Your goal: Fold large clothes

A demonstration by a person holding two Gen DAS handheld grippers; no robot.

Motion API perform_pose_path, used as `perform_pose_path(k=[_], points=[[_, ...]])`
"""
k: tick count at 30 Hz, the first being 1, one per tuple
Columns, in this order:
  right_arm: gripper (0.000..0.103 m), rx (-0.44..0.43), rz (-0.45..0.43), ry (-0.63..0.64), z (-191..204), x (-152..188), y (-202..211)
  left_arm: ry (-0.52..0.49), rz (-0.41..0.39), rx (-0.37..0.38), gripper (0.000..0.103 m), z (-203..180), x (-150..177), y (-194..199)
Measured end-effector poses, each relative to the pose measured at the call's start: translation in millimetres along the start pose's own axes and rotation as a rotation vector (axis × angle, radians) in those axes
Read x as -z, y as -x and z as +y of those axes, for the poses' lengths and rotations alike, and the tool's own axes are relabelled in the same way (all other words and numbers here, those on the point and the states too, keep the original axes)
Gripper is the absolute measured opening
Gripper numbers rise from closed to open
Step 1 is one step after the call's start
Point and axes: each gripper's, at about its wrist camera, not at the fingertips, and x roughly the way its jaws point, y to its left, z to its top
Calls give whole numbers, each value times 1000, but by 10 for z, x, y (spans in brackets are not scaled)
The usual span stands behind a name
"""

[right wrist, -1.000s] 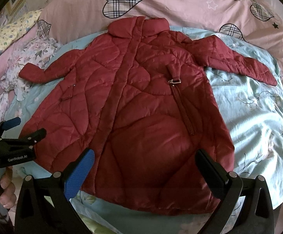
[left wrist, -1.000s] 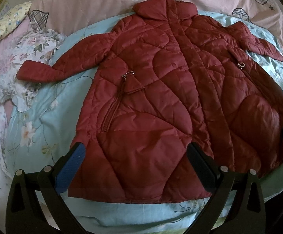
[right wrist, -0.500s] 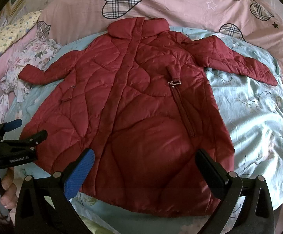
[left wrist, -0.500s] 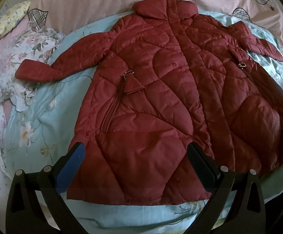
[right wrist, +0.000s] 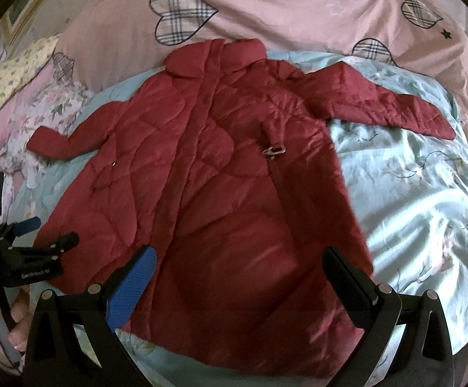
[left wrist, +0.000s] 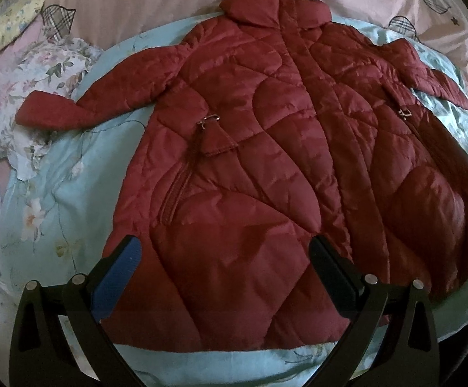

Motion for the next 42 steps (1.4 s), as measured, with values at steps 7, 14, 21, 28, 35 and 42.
perform_pose_path(k=[7,14,21,28,35,42], points=[[103,22,-21,-51,-294,-141,-33,11,4,-20,103,64,-107,-78],[103,-2,-50,-165,-765,-264,-127,25,-24,-19,103,80,-259,-159],[102,-38,-74,-373,-1583,-401,-291,72,-35,-17,103,136,-410,-279],[91,-53,-111,-603,-2549,-560,-545,91,-9,0,103,108,-490,-404],[71,-71,-151,-823,-3486,-727,-983,112,-1,-1,103,98,-580,-545],[58,-96,-199,-1016,-4187,-842,-1438,97,-50,-20,103,43,-678,-574]])
